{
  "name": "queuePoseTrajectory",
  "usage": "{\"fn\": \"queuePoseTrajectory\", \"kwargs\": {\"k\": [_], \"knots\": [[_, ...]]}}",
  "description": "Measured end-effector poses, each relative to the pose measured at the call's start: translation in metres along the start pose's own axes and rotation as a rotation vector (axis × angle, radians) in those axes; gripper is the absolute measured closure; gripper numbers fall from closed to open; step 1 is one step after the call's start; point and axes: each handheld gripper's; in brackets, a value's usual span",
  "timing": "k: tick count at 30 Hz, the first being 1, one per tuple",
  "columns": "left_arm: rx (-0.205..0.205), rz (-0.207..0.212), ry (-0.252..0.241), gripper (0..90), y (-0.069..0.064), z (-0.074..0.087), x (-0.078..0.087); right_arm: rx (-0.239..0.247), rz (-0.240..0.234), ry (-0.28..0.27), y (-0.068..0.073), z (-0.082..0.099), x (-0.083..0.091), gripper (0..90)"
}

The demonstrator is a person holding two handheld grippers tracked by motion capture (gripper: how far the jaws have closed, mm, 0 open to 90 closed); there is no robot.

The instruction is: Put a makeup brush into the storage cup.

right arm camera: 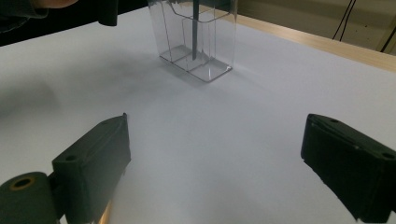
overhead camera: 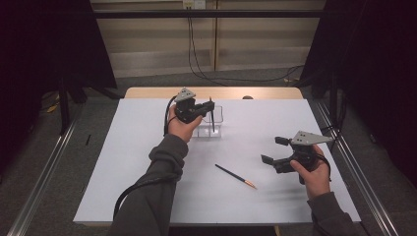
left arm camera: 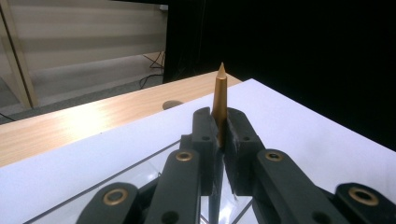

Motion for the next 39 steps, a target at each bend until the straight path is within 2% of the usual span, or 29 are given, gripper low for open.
{"fn": "queuePoseTrajectory", "kwargs": {"k": [2,3,6,9,13,15,16,19,21,24,26,27,35,36,37,39], "knots": [[0.001,0.02,-0.012,83.6,0.0008,0.0015,-0.0007,0.002,-0.003,0.005,-0.0003,0.0006,-0.0003,7.8],[-0.001,0.002,0.001,83.5,-0.0002,0.0016,-0.0004,0.001,-0.003,0.005,-0.0006,0.0009,-0.0007,7.8],[-0.008,0.004,0.015,83.5,-0.0003,0.0035,-0.0004,0.002,-0.002,0.004,-0.0002,0.0007,-0.0006,7.8],[0.0,0.024,-0.004,83.5,0.0002,0.0048,-0.0017,0.002,-0.002,0.004,0.0,0.0006,-0.0005,7.8],[0.003,0.004,0.009,83.5,-0.0016,0.0054,-0.0022,0.002,-0.006,0.006,-0.0002,0.0009,-0.0009,7.8],[0.003,0.019,0.001,83.5,-0.0011,0.0065,-0.0031,0.004,-0.004,0.005,-0.0001,0.0007,-0.0008,7.8],[0.0,0.005,0.013,83.4,-0.0017,0.0065,-0.0028,0.004,-0.004,0.004,-0.0001,0.0006,-0.0007,7.8],[0.004,0.012,0.018,83.4,-0.0024,0.0069,-0.0033,0.001,-0.001,0.003,0.0,0.0005,-0.0004,7.8],[-0.011,0.011,0.028,83.4,-0.0021,0.0071,-0.0031,0.003,-0.001,0.005,0.0001,0.0006,-0.0005,7.9],[-0.003,0.011,0.026,83.2,-0.0024,0.0078,-0.0035,0.007,-0.002,0.004,0.0002,0.0006,-0.0008,7.9],[0.0,0.03,0.02,82.8,-0.0018,0.0092,-0.0045,0.009,-0.004,0.004,0.0001,0.0005,-0.0009,7.9],[-0.004,0.015,0.033,82.4,-0.0023,0.0089,-0.0036,0.007,-0.002,0.005,0.0002,0.0006,-0.0006,7.9],[-0.005,0.008,0.029,72.3,-0.0022,0.0068,-0.0003,0.007,-0.007,0.006,0.001,0.0006,-0.0013,7.9],[-0.017,0.004,0.037,71.3,-0.002,0.0057,0.0006,0.008,-0.006,0.006,0.001,0.0005,-0.0014,7.9],[-0.012,0.018,0.017,69.9,-0.0019,0.0054,0.0003,0.008,-0.006,0.006,0.0012,0.0004,-0.0014,7.9],[-0.014,0.004,0.025,66.4,-0.0022,0.0031,0.0018,0.009,-0.005,0.005,0.0013,0.0002,-0.0013,7.9]]}}
Point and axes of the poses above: each handheld gripper's, and its own axes: x roughly backward along the jaws, z roughly out of its underside, y roughly to its left, and after that the axes turned 11 degrees about -x, right-handed
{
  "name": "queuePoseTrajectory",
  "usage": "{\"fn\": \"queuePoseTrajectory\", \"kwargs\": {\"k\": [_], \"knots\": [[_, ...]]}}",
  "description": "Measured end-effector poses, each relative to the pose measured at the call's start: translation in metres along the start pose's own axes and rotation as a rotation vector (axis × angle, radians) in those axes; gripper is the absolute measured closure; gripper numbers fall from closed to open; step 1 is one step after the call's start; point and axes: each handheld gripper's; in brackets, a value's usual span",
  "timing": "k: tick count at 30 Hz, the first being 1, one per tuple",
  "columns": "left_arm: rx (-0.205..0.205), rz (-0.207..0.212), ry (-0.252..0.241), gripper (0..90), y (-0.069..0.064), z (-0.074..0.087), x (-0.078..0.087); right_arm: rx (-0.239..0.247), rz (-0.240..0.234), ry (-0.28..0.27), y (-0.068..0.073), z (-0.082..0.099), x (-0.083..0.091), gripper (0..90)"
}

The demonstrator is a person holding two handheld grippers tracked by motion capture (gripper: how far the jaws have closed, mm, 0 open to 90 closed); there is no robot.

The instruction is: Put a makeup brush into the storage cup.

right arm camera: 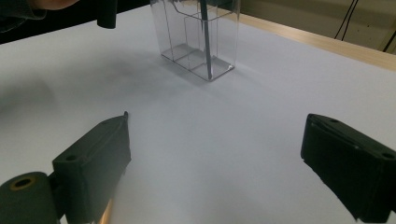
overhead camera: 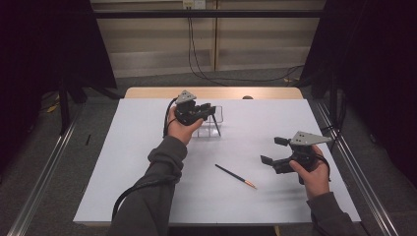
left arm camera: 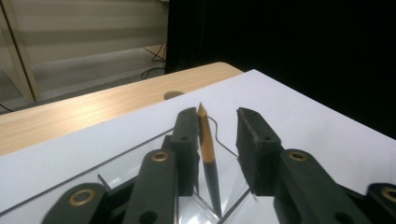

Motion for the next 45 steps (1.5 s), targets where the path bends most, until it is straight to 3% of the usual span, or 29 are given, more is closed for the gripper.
{"fn": "queuePoseTrajectory", "kwargs": {"k": [6,10,11,16,23,33,36,37,41,42,45], "knots": [[-0.003,-0.022,-0.004,59.8,0.0,-0.004,0.003,0.001,0.003,0.0,0.001,0.0,0.0,7.9],[-0.001,-0.007,-0.016,52.3,0.001,-0.004,0.004,0.001,0.002,0.001,0.001,0.0,0.0,7.9],[-0.003,-0.034,0.003,50.3,0.0,-0.005,0.005,0.0,-0.001,0.003,0.001,0.0,-0.001,7.9],[-0.006,-0.033,0.01,34.7,0.0,-0.006,0.005,0.004,-0.002,0.003,0.002,0.0,-0.001,7.9],[0.011,-0.047,0.008,25.5,-0.001,-0.009,0.012,0.004,-0.003,0.003,0.002,0.0,-0.002,7.9],[-0.003,-0.049,-0.014,21.0,-0.004,-0.007,0.024,0.012,-0.01,0.003,0.005,-0.002,-0.004,7.9],[-0.011,-0.019,-0.015,20.7,-0.005,-0.007,0.027,0.009,-0.01,0.005,0.006,-0.002,-0.005,7.9],[-0.018,-0.034,-0.003,20.3,-0.006,-0.007,0.028,0.01,-0.013,0.006,0.006,-0.002,-0.006,7.9],[-0.014,-0.029,-0.017,18.7,-0.009,-0.005,0.03,0.02,-0.013,0.009,0.008,-0.002,-0.007,7.9],[-0.016,-0.011,-0.025,18.3,-0.009,-0.004,0.03,0.016,-0.017,0.009,0.008,-0.002,-0.007,7.9],[-0.016,-0.02,-0.013,17.1,-0.012,-0.003,0.032,0.015,-0.01,0.006,0.007,-0.002,-0.006,7.9]]}}
Point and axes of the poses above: each handheld gripper's, and its own axes: x roughly backward along the jaws, z roughly out of its underside, y roughly to its left, and after that the axes turned 11 degrees about -x, right-handed
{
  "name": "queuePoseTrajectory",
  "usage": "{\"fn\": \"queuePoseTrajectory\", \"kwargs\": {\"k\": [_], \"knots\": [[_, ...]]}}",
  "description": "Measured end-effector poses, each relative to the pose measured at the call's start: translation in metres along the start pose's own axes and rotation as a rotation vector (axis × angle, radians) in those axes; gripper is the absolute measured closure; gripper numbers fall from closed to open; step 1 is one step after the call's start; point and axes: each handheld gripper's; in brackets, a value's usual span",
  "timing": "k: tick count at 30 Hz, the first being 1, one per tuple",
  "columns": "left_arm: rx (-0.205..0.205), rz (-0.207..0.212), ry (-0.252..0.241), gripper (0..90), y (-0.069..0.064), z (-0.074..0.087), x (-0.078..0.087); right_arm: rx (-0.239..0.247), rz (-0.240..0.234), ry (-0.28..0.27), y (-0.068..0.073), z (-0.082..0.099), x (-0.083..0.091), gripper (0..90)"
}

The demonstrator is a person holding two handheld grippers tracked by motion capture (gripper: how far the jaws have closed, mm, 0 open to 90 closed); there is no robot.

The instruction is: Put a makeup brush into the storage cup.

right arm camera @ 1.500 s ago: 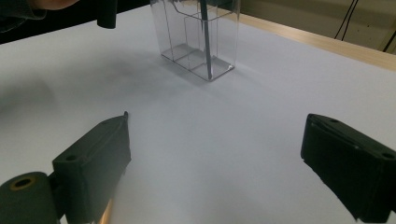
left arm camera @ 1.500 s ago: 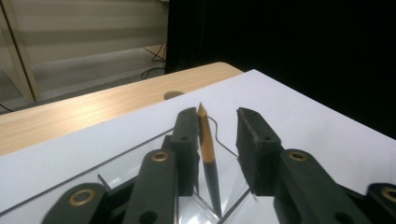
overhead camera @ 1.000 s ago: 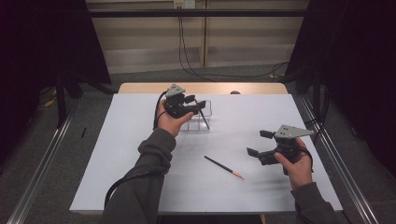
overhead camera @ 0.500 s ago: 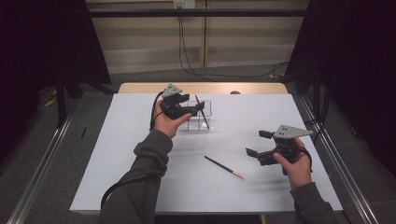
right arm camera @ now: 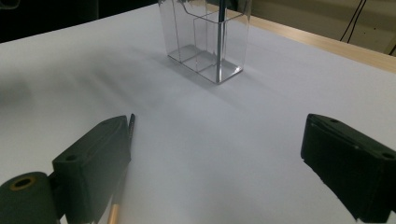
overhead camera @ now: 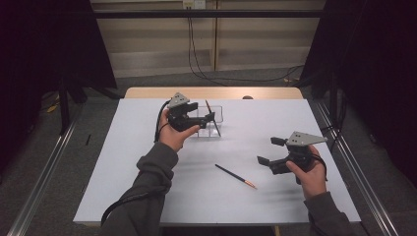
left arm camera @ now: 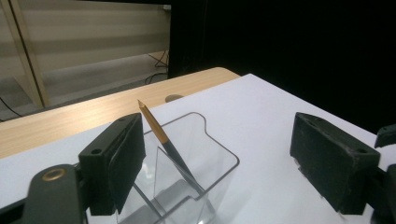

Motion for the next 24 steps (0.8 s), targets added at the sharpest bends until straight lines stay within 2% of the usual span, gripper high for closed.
{"fn": "queuePoseTrajectory", "kwargs": {"k": [4,6,7,8,9,12,13,14,16,17,18,24], "knots": [[-0.007,0.003,-0.008,16.4,-0.002,0.001,0.003,0.002,0.0,0.002,-0.001,0.0,0.0,7.9],[-0.013,0.023,-0.016,16.2,-0.003,0.002,0.003,-0.002,-0.001,0.0,-0.001,0.0,0.0,7.9],[-0.011,0.008,-0.014,15.9,-0.005,0.002,0.004,-0.002,-0.001,0.0,-0.001,0.0,0.0,7.9],[-0.011,0.012,-0.015,15.9,-0.006,0.002,0.004,-0.001,-0.001,-0.001,-0.001,0.0,0.0,7.8],[-0.017,0.035,-0.017,15.8,-0.005,0.003,0.004,-0.002,-0.001,0.0,-0.001,0.0,0.0,7.9],[-0.02,0.023,-0.01,15.5,-0.009,0.003,0.006,0.002,-0.002,-0.001,-0.001,-0.001,0.0,7.9],[-0.013,0.027,-0.025,15.5,-0.01,0.004,0.006,0.001,-0.001,-0.001,-0.001,-0.001,0.0,7.8],[-0.016,0.048,-0.036,15.6,-0.01,0.005,0.006,0.002,-0.001,-0.002,-0.001,-0.001,0.0,7.9],[-0.022,0.032,-0.023,15.5,-0.013,0.005,0.008,0.004,-0.005,-0.003,-0.001,-0.001,0.001,7.9],[-0.009,0.032,-0.03,15.5,-0.015,0.006,0.007,0.0,-0.004,-0.001,-0.001,-0.001,0.001,7.9],[-0.017,0.045,-0.033,15.5,-0.015,0.007,0.007,0.001,-0.003,-0.002,-0.001,-0.001,0.001,7.9],[-0.03,0.042,-0.024,15.5,-0.02,0.012,0.009,0.002,-0.003,0.0,0.0,0.0,0.002,7.9]]}}
Point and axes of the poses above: each handheld gripper's, and its own axes: x roughly backward along the jaws, z roughly out of its underside, y roughly to its left, and after that the axes turned 11 degrees about -x, right-handed
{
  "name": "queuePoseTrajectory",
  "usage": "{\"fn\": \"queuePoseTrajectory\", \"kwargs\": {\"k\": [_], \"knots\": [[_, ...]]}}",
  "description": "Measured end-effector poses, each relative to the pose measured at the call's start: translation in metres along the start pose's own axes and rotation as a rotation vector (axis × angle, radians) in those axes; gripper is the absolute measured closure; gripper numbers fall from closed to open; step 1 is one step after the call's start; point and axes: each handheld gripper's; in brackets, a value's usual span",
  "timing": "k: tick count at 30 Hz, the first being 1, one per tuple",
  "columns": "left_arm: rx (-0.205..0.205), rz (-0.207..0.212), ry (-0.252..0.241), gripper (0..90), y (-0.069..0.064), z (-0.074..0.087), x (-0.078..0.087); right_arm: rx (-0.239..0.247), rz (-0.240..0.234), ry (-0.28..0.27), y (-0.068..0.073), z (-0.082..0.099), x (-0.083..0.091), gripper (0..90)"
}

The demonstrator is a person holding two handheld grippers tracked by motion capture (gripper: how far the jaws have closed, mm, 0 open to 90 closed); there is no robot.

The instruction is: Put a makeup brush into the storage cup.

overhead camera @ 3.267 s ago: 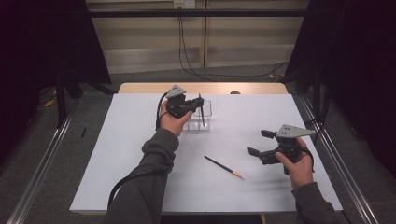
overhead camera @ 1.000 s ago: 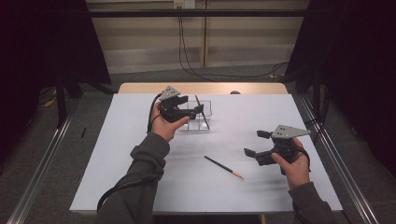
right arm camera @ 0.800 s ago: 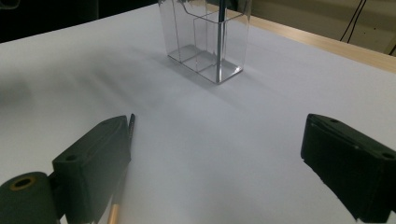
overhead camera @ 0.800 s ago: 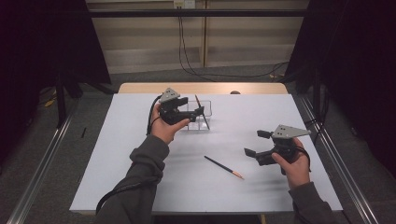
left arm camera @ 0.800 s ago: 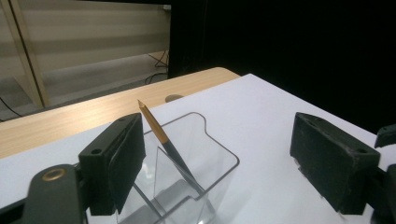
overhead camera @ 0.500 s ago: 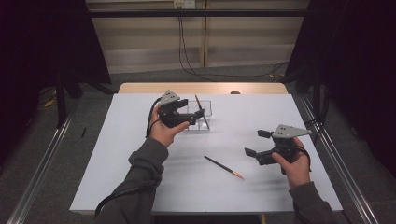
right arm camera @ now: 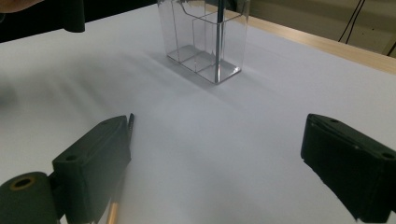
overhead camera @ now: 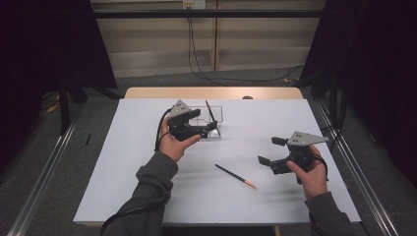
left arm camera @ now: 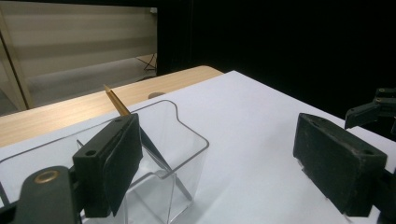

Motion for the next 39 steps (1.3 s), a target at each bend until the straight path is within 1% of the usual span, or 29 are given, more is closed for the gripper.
{"fn": "queuePoseTrajectory", "kwargs": {"k": [1,2,3,6,7,10,13,14,16,18,19,21,22,25,26,27,28,29,30,31,32,33,34,37,39], "knots": [[-0.002,0.01,0.004,15.5,0.0,0.001,0.001,0.0,0.004,0.0,0.0,0.0,0.0,7.8],[-0.001,0.012,-0.009,15.5,-0.001,0.002,0.001,0.001,0.002,0.0,0.001,0.0,0.0,7.8],[-0.002,-0.004,0.002,15.5,-0.003,0.002,0.002,0.001,0.001,0.001,0.001,0.0,0.0,7.8],[-0.008,-0.005,0.008,15.1,-0.005,0.005,0.004,0.001,-0.001,0.003,0.001,0.0,-0.001,7.8],[0.0,-0.004,0.0,15.1,-0.006,0.007,0.004,0.001,0.002,0.002,0.002,0.0,-0.001,7.8],[0.004,0.0,-0.007,14.5,-0.008,0.013,0.007,0.004,-0.008,0.004,0.002,-0.001,-0.002,7.8],[-0.007,0.0,0.009,14.1,-0.009,0.016,0.009,0.003,-0.005,0.002,0.003,-0.001,-0.003,7.8],[-0.014,-0.001,0.011,14.0,-0.009,0.017,0.01,0.005,-0.012,0.004,0.003,-0.001,-0.004,7.8],[-0.002,-0.004,0.003,14.0,-0.011,0.019,0.01,0.01,-0.01,0.006,0.003,-0.001,-0.005,7.8],[-0.01,0.002,0.006,14.0,-0.01,0.021,0.01,0.006,-0.008,0.008,0.003,-0.001,-0.005,7.7],[-0.004,-0.004,0.004,14.0,-0.012,0.022,0.01,0.004,-0.007,0.008,0.003,-0.001,-0.005,7.7],[-0.015,0.012,0.012,13.8,-0.013,0.023,0.01,0.006,-0.01,0.003,0.002,-0.002,-0.005,7.8],[-0.011,0.002,0.016,13.8,-0.014,0.023,0.01,0.009,-0.013,0.002,0.002,-0.002,-0.005,7.8],[-0.011,0.012,0.019,13.7,-0.016,0.025,0.009,0.008,-0.009,0.007,0.002,-0.002,-0.005,7.7],[-0.017,0.011,0.023,13.7,-0.015,0.026,0.009,0.007,-0.012,0.006,0.001,-0.002,-0.004,7.8],[-0.008,0.02,0.02,13.7,-0.016,0.027,0.009,0.008,-0.012,0.005,0.001,-0.002,-0.004,7.8],[-0.014,0.034,0.015,13.6,-0.015,0.028,0.009,0.006,-0.009,0.004,0.001,-0.002,-0.004,7.8],[-0.021,0.018,0.031,13.5,-0.016,0.028,0.009,0.007,-0.011,0.002,0.0,-0.002,-0.004,7.8],[-0.013,0.019,0.03,13.5,-0.017,0.029,0.009,0.008,-0.009,0.002,0.0,-0.002,-0.003,7.8],[-0.017,0.026,0.036,13.5,-0.016,0.029,0.009,0.007,-0.007,0.003,0.0,-0.002,-0.003,7.7],[-0.019,0.023,0.037,13.5,-0.016,0.03,0.01,0.005,-0.006,0.003,0.0,-0.002,-0.003,7.8],[-0.011,0.029,0.031,13.5,-0.016,0.03,0.009,0.004,-0.005,0.004,-0.001,-0.002,-0.003,7.7],[-0.015,0.032,0.038,13.5,-0.016,0.031,0.01,0.005,-0.005,0.004,-0.001,-0.001,-0.003,7.7],[-0.018,0.025,0.04,13.5,-0.016,0.032,0.01,0.003,-0.003,0.003,-0.002,-0.001,-0.002,7.7],[-0.012,0.025,0.036,13.5,-0.017,0.032,0.01,0.004,-0.006,0.002,-0.002,-0.001,-0.002,7.8]]}}
Point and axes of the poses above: each handheld gripper's, and its own axes: x roughly backward along the jaws, z roughly out of its underside, y roughly to its left, and after that the axes turned 11 degrees about -x, right-handed
